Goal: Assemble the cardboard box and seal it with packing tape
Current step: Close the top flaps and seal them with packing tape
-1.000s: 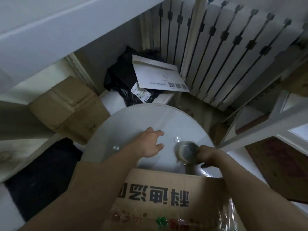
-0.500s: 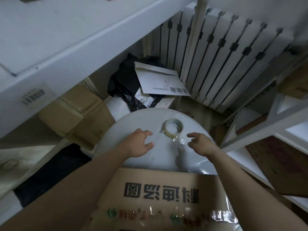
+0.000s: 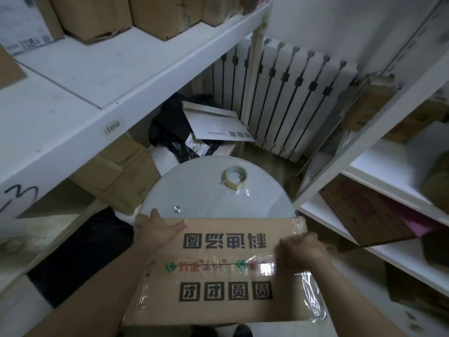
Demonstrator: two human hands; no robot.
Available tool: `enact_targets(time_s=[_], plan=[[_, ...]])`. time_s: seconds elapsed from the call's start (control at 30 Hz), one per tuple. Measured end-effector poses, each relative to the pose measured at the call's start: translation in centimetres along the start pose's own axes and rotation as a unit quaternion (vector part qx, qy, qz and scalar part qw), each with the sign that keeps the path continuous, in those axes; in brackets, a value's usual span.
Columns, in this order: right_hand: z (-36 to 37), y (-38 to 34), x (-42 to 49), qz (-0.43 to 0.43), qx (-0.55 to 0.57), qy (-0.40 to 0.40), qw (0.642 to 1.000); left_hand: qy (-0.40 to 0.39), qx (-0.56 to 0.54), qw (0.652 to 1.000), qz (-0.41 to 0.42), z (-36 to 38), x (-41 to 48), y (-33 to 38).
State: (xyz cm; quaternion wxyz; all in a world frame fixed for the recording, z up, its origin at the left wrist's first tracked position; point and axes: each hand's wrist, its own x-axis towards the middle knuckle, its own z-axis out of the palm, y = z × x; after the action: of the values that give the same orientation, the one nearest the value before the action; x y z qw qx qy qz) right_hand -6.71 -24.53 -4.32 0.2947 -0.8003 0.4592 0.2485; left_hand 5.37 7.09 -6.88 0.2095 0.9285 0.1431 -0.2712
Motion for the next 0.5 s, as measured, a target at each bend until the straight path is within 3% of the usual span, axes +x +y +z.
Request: enact_targets(time_s=[0.27,0.5], plan=[[-1.6,-2.8,2.5,-0.066,0.080,0.028,0.994,0.078,-0.042,0.996,0.034,-0.8,3.5,2.1],[-2.6,-6.1,5.7,-0.120,0.122,0.027,0.985,0.056,-0.017,0.997,0.043,-2.0,8.9,4.7]])
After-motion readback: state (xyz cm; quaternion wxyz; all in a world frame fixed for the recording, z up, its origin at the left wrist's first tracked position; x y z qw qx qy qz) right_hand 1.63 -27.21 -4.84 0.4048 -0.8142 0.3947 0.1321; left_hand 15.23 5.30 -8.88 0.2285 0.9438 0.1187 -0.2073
